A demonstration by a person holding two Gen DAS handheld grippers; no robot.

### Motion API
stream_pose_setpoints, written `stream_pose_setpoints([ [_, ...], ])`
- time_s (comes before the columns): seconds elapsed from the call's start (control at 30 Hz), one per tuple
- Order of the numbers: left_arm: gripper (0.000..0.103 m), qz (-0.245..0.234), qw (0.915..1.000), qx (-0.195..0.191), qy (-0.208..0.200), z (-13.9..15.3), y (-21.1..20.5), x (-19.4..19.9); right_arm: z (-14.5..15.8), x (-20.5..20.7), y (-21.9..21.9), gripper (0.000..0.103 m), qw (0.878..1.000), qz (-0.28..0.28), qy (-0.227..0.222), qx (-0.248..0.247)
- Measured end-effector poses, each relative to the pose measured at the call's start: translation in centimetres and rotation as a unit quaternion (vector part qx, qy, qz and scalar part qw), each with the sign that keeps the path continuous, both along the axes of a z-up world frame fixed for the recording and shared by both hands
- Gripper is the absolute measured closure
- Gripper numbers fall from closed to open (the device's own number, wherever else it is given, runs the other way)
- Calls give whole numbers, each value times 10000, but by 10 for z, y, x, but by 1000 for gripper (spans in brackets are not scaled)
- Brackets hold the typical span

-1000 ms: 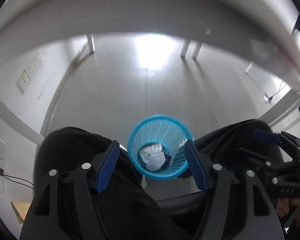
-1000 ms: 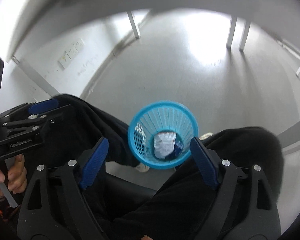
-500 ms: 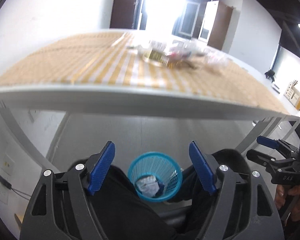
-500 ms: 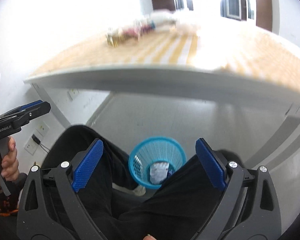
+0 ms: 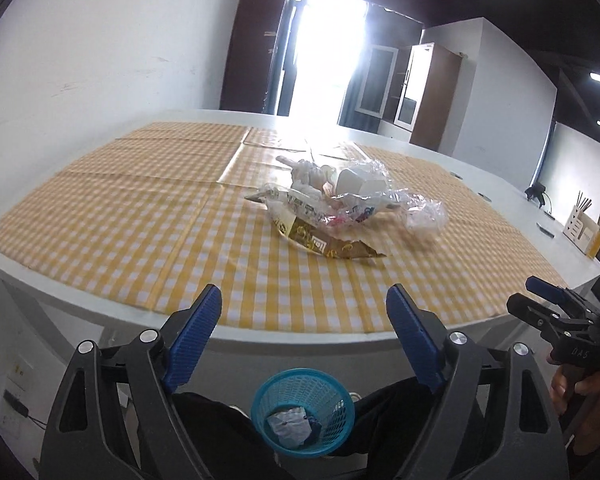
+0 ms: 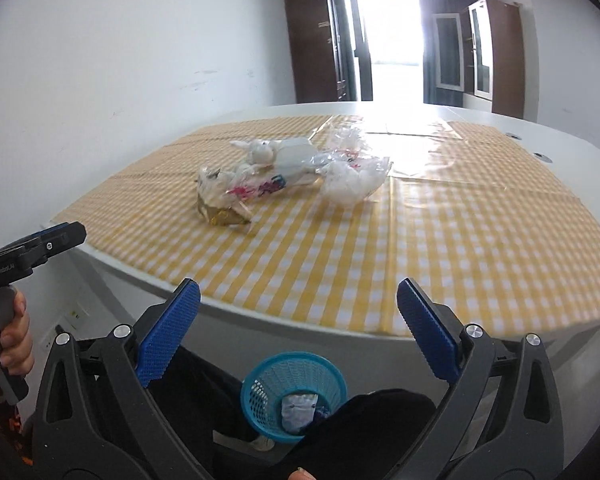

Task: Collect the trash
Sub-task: 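Raise both tools back up to the remaining trash on the table, then grasp the clear snack wrapper with left tool while right tool grasps clear plastic bag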

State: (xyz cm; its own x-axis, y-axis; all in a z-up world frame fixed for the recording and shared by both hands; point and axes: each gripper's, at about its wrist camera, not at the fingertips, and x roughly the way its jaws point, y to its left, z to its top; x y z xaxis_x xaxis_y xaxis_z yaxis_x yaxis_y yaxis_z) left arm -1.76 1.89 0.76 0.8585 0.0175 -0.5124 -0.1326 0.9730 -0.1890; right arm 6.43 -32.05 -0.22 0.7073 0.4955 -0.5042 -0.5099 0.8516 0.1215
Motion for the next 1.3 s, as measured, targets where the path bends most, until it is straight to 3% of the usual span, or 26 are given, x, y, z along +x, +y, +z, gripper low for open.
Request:
stream_pose_setpoints([
  [0.33, 20, 89, 9996, 59, 253, 8, -4, 83, 10, 77, 17, 9, 9994, -215, 52, -260],
  [0.47, 20, -156, 9964, -664, 502, 3, 0, 119, 5, 112, 26, 9, 9988, -181, 305, -330],
  [0.5, 20, -157, 9962, -684, 523, 2, -1, 125, 3, 120, 28, 9, 9985, -180, 364, -357],
  [0.63, 18, 25, 9980, -169, 608, -3, -10, 146, -1, 146, 39, 10, 9975, -112, 481, -504],
  [0.7, 19, 283, 9977, -148, 595, -6, -6, 150, -3, 158, 44, 10, 9969, -84, 584, -520],
  [0.8, 20, 305, 9968, -222, 699, -11, 0, 159, -7, 174, 52, 18, 9950, -134, 777, -607],
  [0.9, 21, 335, 9966, -76, 752, -16, 0, 163, -12, 179, 60, 20, 9942, -42, 830, -676],
  [0.97, 37, 286, 9964, -106, 796, -19, 3, 163, -16, 182, 62, 31, 9933, -31, 906, -722],
  [1.0, 45, 237, 9963, -188, 807, -21, 6, 164, -19, 183, 63, 46, 9924, -21, 969, -756],
  [1.03, 60, 186, 9961, -294, 813, -22, 9, 166, -21, 183, 62, 50, 9922, -31, 983, -766],
  [1.1, 68, 154, 9956, -414, 824, -26, 12, 166, -21, 183, 59, 58, 9929, -45, 946, -719],
  [1.17, 86, 113, 9959, -340, 827, -30, 11, 166, -22, 182, 55, 62, 9934, -54, 951, -634],
  [1.3, 94, 153, 9973, -315, 650, -28, 14, 150, -22, 170, 45, 72, 9946, -61, 919, -470],
])
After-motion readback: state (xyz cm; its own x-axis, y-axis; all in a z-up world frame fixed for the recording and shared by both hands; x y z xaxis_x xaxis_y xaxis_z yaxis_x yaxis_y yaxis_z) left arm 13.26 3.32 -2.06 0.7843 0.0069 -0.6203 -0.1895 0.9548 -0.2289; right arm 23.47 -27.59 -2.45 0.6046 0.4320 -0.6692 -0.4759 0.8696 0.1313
